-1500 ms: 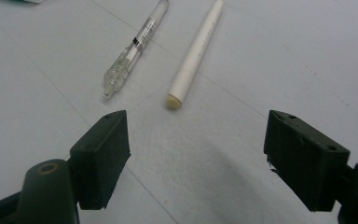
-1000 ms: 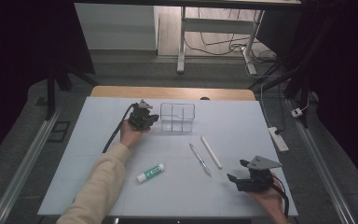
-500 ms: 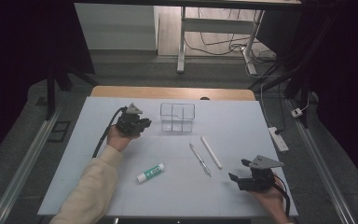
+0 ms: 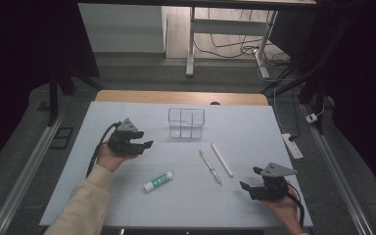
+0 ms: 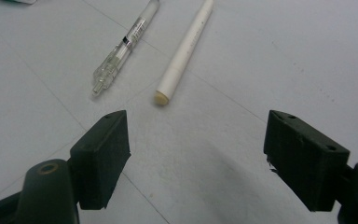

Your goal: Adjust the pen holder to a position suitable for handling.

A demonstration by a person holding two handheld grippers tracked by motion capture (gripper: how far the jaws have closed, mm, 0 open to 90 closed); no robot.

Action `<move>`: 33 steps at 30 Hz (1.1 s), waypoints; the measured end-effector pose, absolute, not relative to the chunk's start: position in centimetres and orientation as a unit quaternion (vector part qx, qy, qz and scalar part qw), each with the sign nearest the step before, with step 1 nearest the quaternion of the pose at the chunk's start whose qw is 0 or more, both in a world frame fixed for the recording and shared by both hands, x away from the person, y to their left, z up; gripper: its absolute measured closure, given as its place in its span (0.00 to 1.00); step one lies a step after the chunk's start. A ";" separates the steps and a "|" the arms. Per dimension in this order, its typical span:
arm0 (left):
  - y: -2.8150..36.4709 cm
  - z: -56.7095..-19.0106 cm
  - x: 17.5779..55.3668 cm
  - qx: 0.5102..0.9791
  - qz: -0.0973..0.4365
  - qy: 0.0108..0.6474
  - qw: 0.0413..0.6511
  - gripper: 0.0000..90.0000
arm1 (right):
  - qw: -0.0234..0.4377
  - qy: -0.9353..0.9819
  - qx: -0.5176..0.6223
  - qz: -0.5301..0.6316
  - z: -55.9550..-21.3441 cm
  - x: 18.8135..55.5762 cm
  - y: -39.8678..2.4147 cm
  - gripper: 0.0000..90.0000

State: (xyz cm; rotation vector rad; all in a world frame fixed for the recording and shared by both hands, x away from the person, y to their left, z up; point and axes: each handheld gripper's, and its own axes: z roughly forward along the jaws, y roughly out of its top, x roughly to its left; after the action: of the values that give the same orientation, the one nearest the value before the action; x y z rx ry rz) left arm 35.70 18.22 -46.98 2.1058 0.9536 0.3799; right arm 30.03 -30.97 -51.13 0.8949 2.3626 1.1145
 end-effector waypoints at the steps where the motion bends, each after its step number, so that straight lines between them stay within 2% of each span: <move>1: 18.3 -46.9 35.4 0.827 0.147 0.375 0.392 0.48 | 0.189 0.840 0.318 0.396 -51.1 30.0 -31.0 0.24; 17: 18.8 -47.2 31.7 0.841 0.131 0.361 0.381 0.46 | 0.191 0.841 0.318 0.394 -51.1 30.0 -31.0 0.24; 33: 16.6 -47.1 30.2 0.869 0.118 0.318 0.361 0.44 | 0.189 0.842 0.317 0.393 -51.2 30.0 -30.9 0.24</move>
State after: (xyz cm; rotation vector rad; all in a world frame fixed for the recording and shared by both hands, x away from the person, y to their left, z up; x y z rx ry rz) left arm 30.15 16.63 -47.13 2.2393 0.8183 0.3036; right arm 29.96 -30.94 -51.23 0.8902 2.3680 1.1058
